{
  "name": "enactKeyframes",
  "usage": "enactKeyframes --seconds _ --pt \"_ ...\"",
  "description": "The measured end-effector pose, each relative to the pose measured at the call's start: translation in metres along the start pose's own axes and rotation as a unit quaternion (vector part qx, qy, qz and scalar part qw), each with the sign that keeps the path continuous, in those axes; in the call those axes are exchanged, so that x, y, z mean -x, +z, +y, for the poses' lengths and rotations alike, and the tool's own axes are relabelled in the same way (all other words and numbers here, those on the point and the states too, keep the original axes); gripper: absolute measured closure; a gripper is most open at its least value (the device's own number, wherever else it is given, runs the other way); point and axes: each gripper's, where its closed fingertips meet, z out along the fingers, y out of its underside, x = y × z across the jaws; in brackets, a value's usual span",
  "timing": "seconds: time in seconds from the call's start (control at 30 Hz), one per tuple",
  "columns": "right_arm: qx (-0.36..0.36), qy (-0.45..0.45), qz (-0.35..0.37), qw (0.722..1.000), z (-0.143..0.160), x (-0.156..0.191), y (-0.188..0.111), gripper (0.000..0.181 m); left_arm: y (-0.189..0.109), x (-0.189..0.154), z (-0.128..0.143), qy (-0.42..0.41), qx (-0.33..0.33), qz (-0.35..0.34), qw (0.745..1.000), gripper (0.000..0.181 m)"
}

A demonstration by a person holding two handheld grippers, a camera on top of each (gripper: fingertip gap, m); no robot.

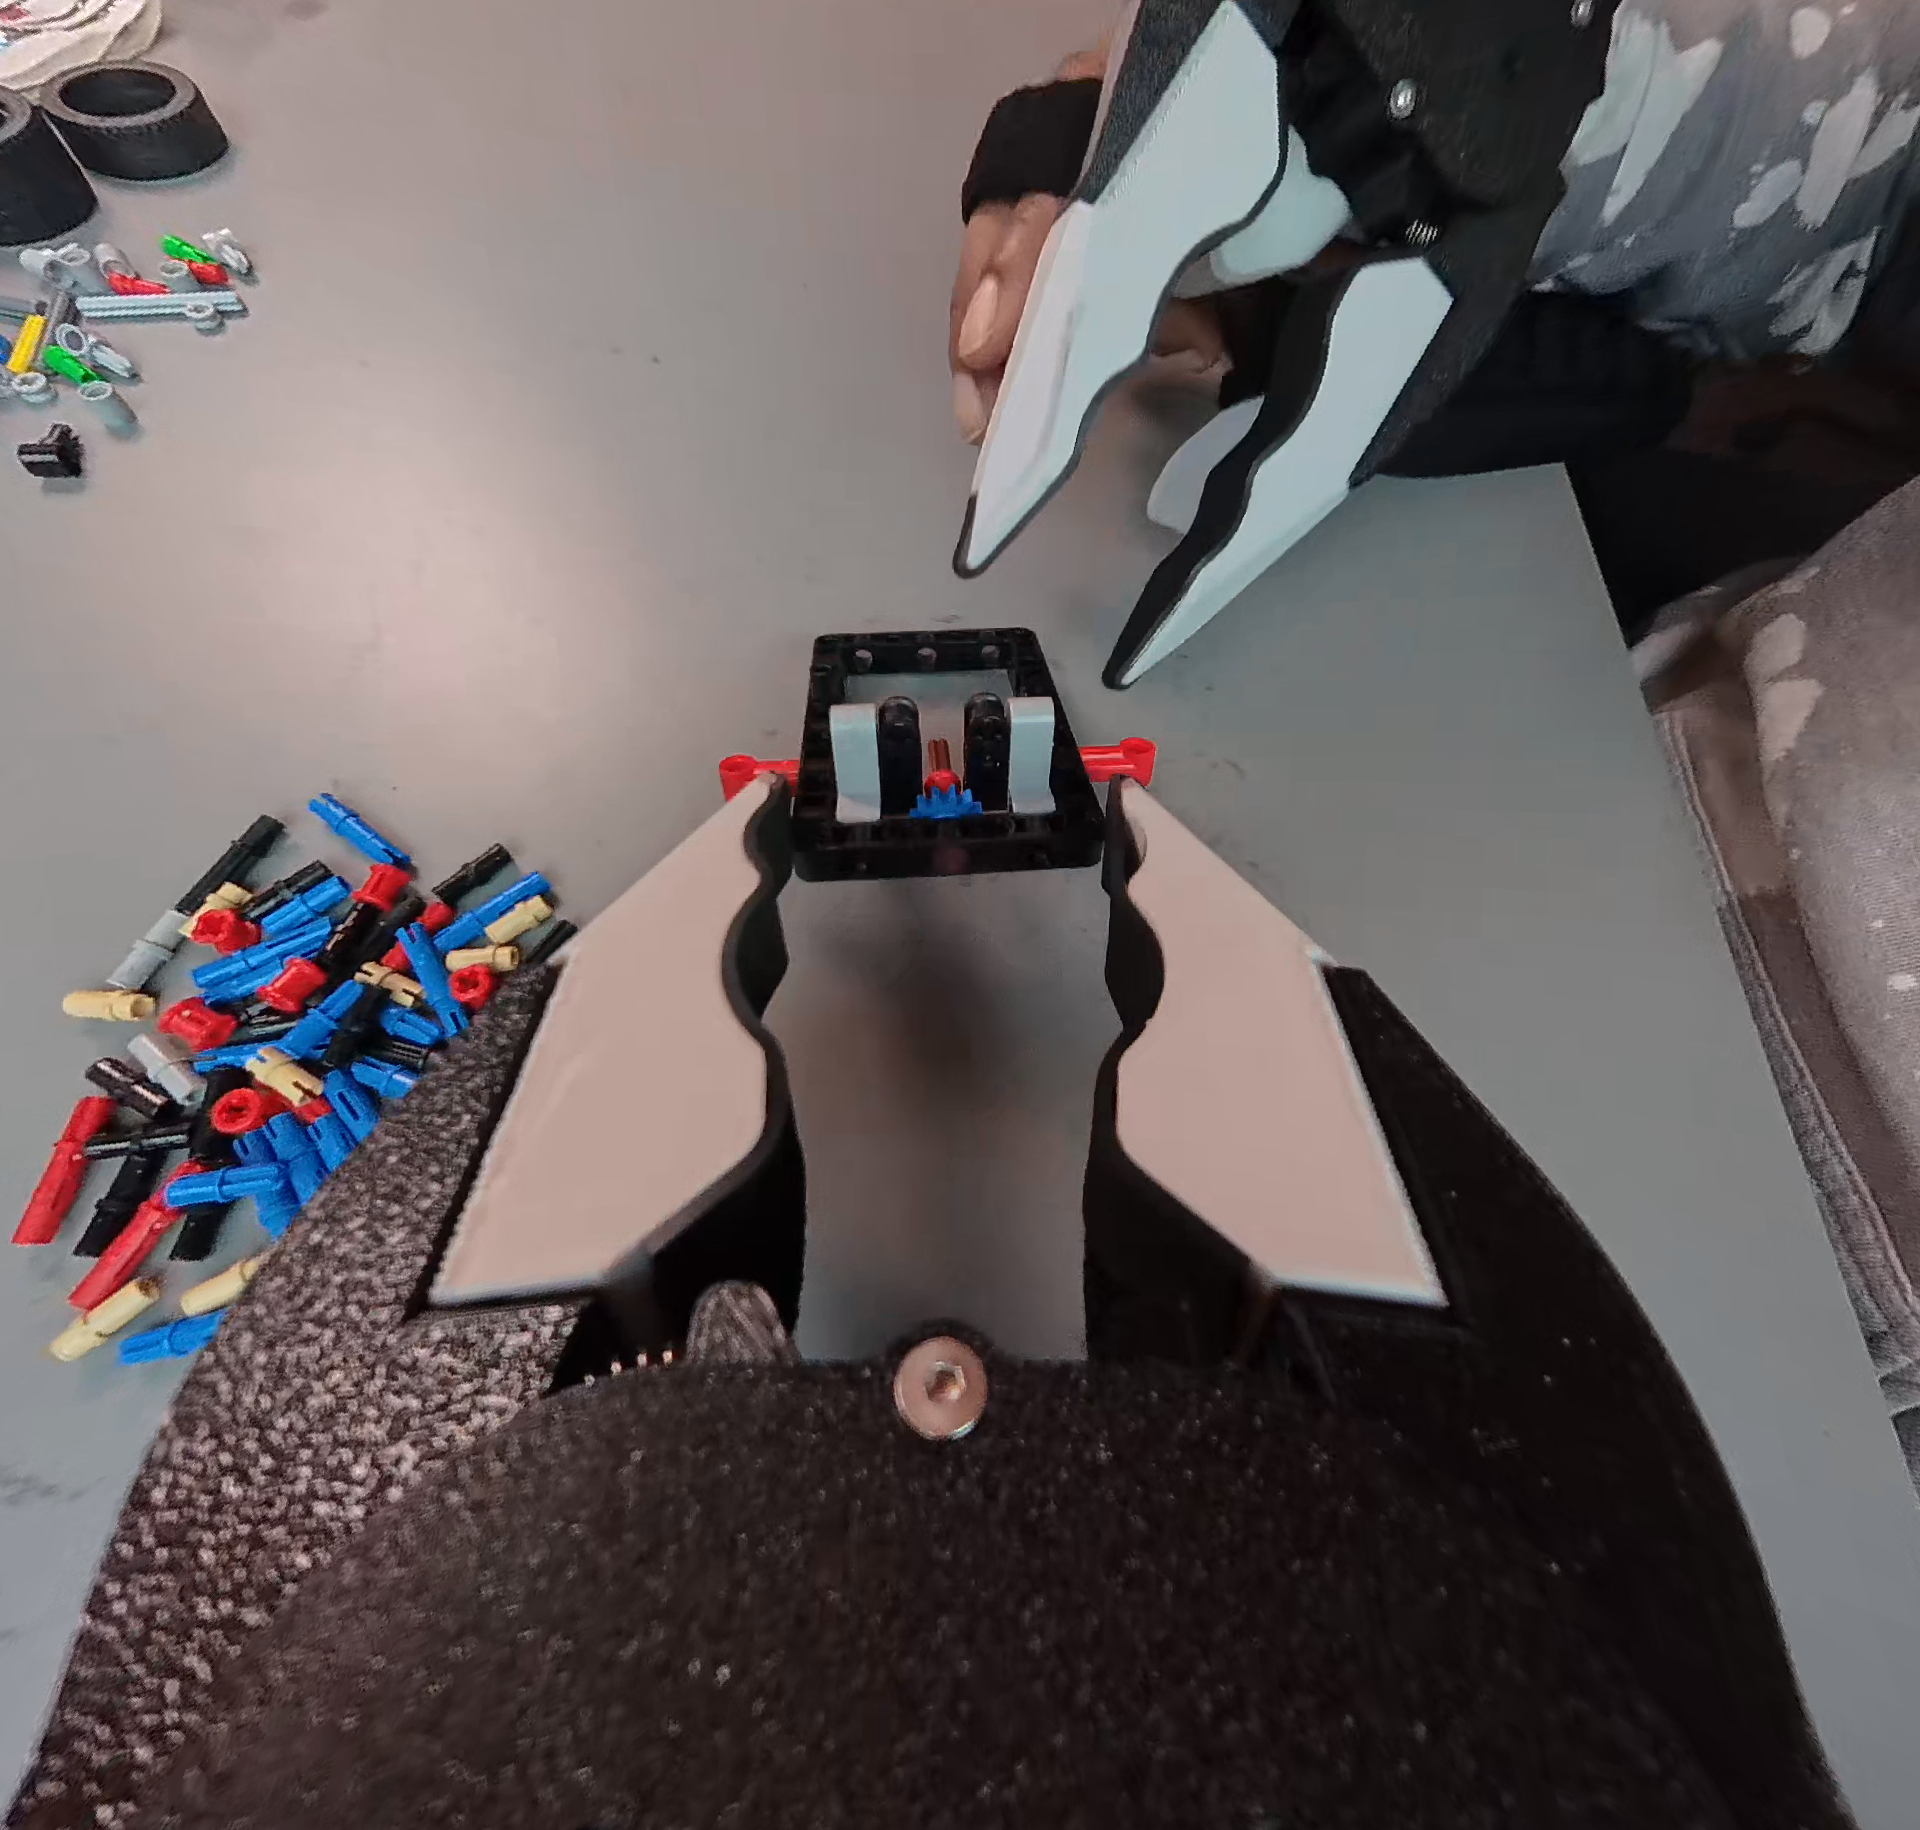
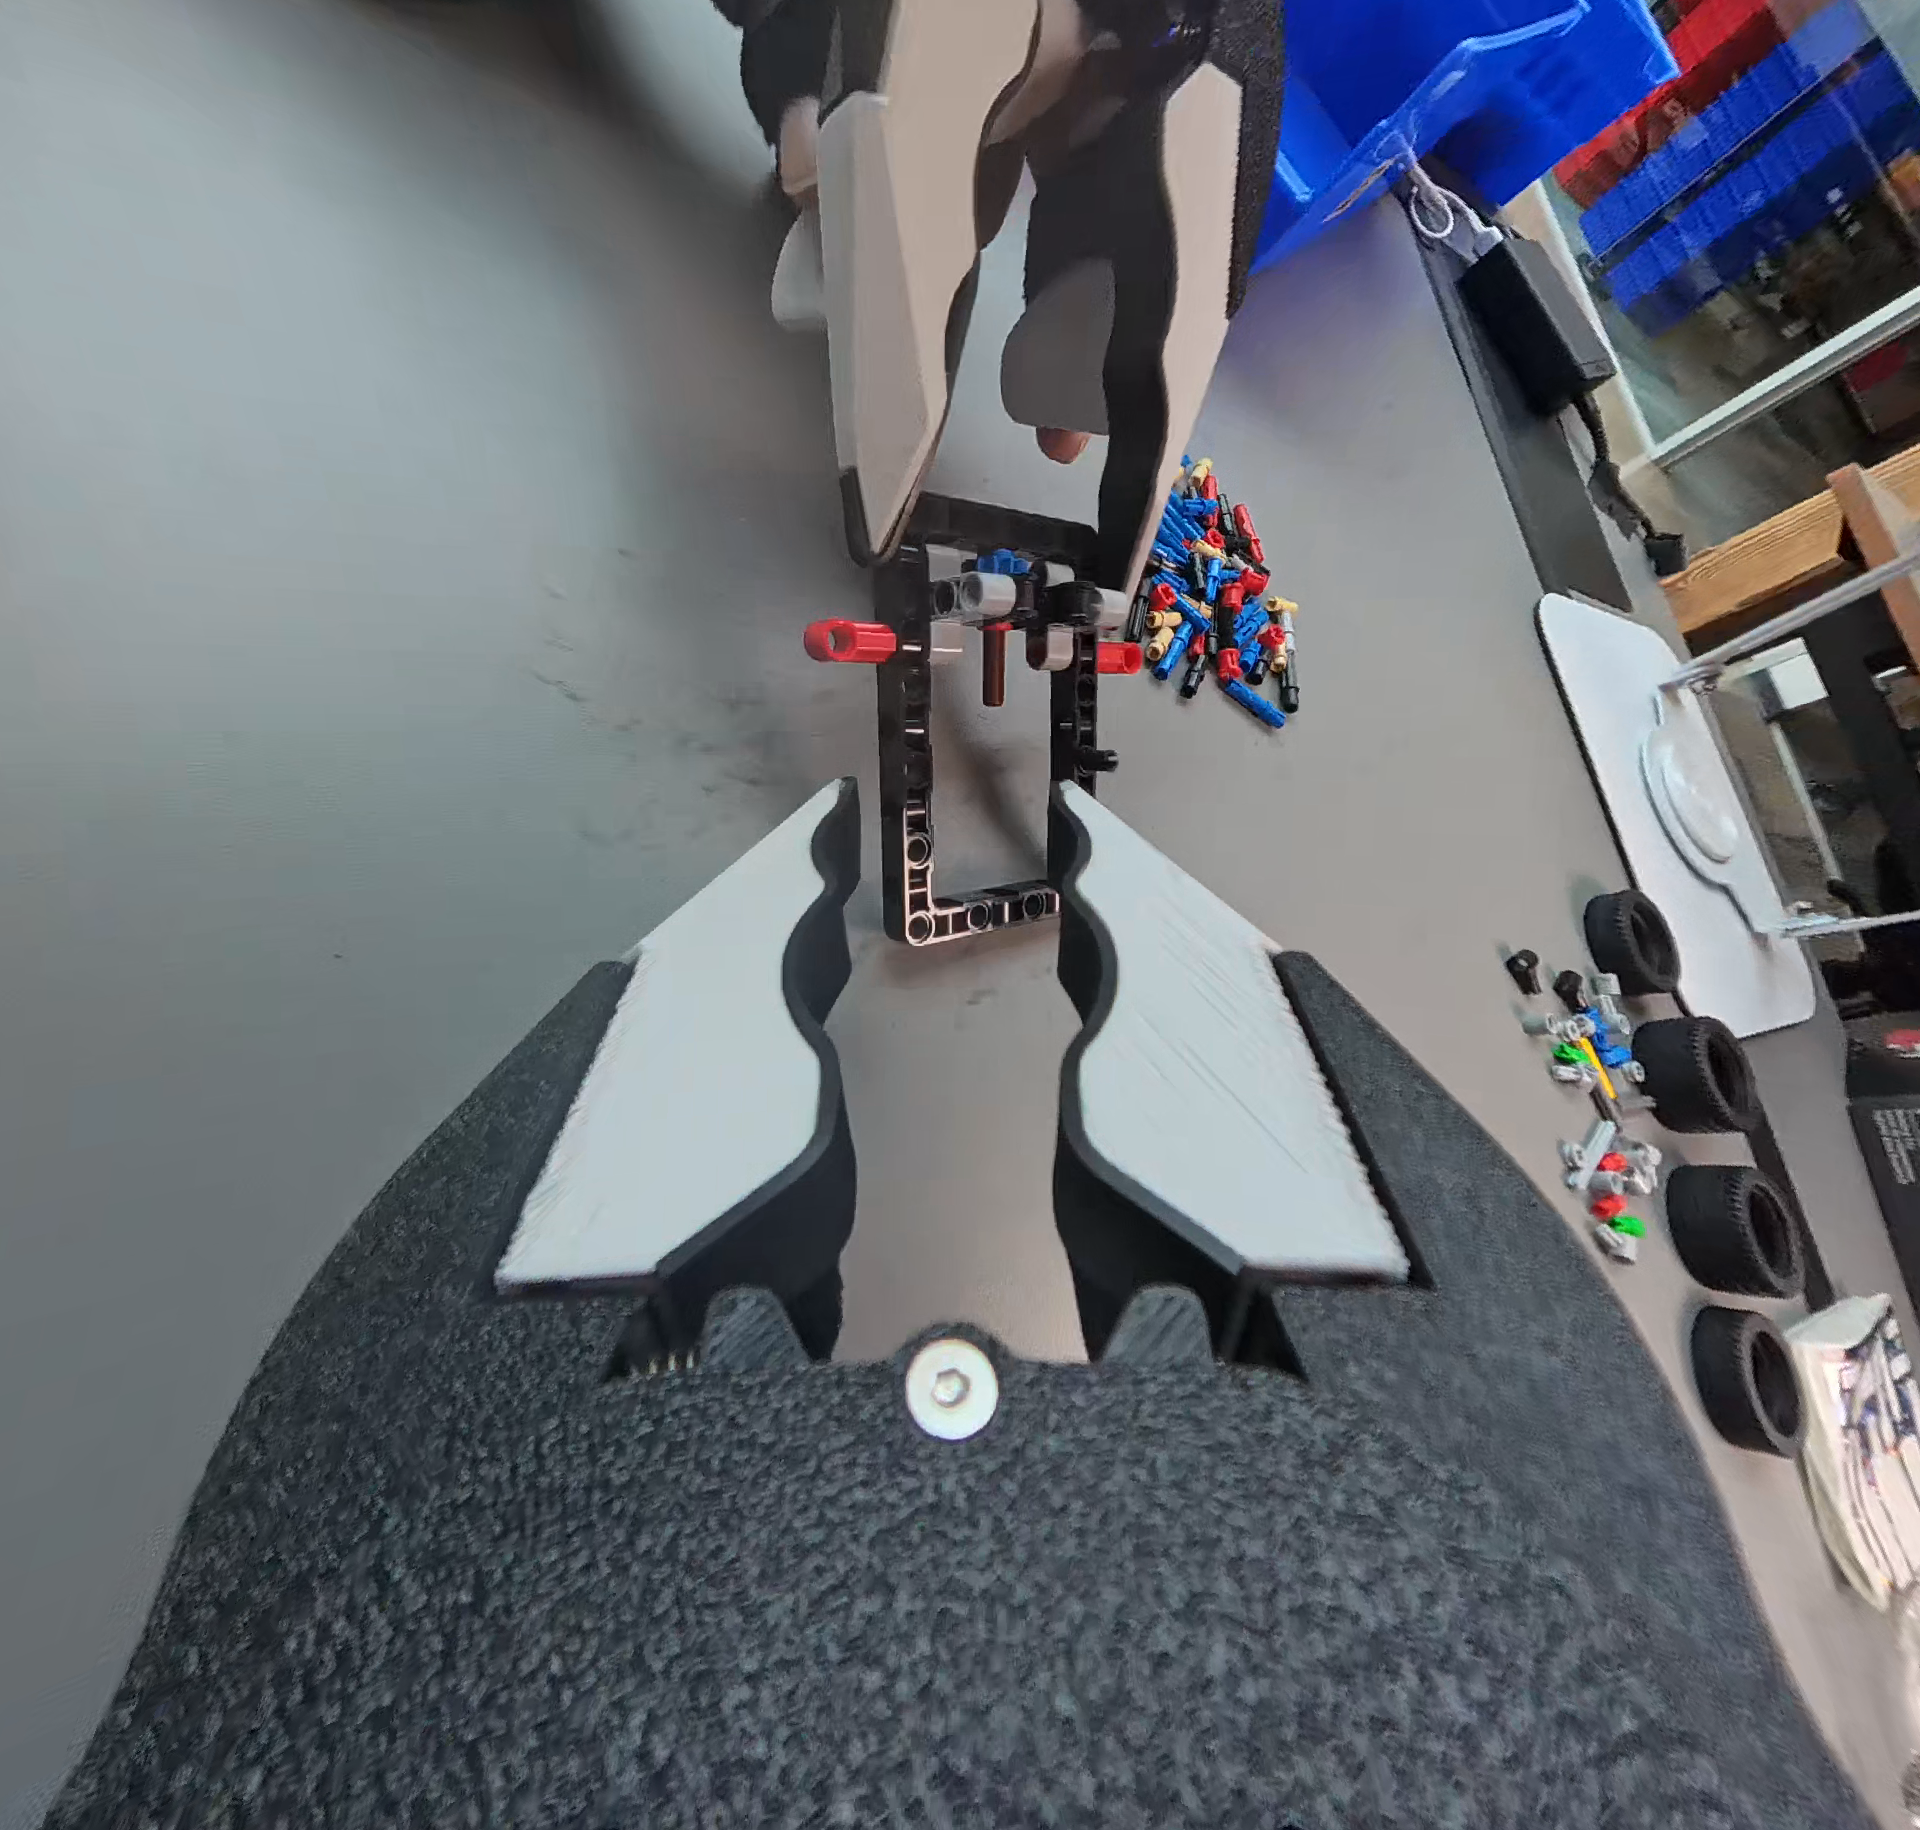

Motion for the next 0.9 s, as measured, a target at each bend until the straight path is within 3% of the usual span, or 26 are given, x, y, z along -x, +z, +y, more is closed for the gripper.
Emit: enactKeyframes --seconds 0.13,0.2,0.37,0.7,0.8,0.9 --pt "0.006 0.002 -0.005 1.000 0.004 0.006 0.010 0.165 -0.003 -0.002 -0.007 -0.010 -0.021 0.010 1.000 0.123" --pt "0.018 -0.011 -0.003 1.000 0.011 0.006 0.011 0.171 -0.005 -0.003 -0.011 -0.006 -0.037 0.011 0.999 0.165" --pt "-0.009 0.020 -0.019 1.000 0.011 0.004 0.003 0.171 -0.007 -0.002 -0.012 0.024 -0.030 -0.015 0.999 0.134" --pt "-0.121 0.083 -0.040 0.988 -0.018 -0.006 -0.024 0.171 -0.001 -0.003 -0.007 0.068 -0.016 -0.034 0.997 0.131" --pt "-0.117 0.028 -0.026 0.992 -0.019 -0.009 -0.029 0.171 -0.007 -0.014 -0.017 -0.008 -0.050 0.036 0.998 0.126" --pt "-0.101 -0.064 -0.005 0.993 -0.023 -0.017 -0.038 0.171 -0.021 -0.013 -0.039 -0.132 -0.115 0.100 0.980 0.127"
